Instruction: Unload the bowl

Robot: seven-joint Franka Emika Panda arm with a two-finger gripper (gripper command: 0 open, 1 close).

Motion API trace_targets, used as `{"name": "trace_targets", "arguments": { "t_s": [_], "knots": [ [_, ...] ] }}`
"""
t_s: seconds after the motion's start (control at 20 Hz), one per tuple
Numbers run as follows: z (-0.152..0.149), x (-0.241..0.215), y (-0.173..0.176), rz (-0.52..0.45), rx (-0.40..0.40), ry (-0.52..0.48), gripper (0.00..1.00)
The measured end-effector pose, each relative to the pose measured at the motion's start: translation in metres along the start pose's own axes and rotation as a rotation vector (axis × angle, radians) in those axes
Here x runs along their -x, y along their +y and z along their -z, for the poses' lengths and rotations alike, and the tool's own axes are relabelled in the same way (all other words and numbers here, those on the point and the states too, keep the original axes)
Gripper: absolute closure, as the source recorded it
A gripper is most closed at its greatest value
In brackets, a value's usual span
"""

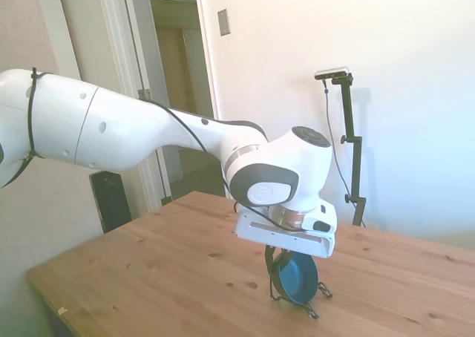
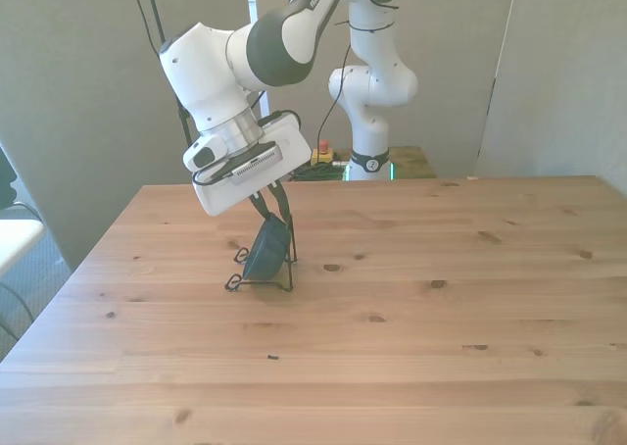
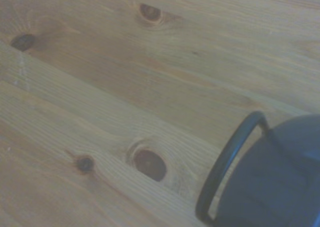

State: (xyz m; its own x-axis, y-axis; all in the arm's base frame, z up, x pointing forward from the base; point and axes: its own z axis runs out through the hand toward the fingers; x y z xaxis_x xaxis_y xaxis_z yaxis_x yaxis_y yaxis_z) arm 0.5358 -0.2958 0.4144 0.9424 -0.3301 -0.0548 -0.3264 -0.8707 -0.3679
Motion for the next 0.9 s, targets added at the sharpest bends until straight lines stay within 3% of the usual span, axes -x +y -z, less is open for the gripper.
{"name": "trace_targets", "arguments": {
  "t_s": [0.55,0.9],
  "knots": [
    [0.031,-0.021,0.027,-0.029,-0.08,-0.023,1.0],
    [0.077,-0.003,0.046,-0.054,-0.093,0.028,1.0]
  ]
}}
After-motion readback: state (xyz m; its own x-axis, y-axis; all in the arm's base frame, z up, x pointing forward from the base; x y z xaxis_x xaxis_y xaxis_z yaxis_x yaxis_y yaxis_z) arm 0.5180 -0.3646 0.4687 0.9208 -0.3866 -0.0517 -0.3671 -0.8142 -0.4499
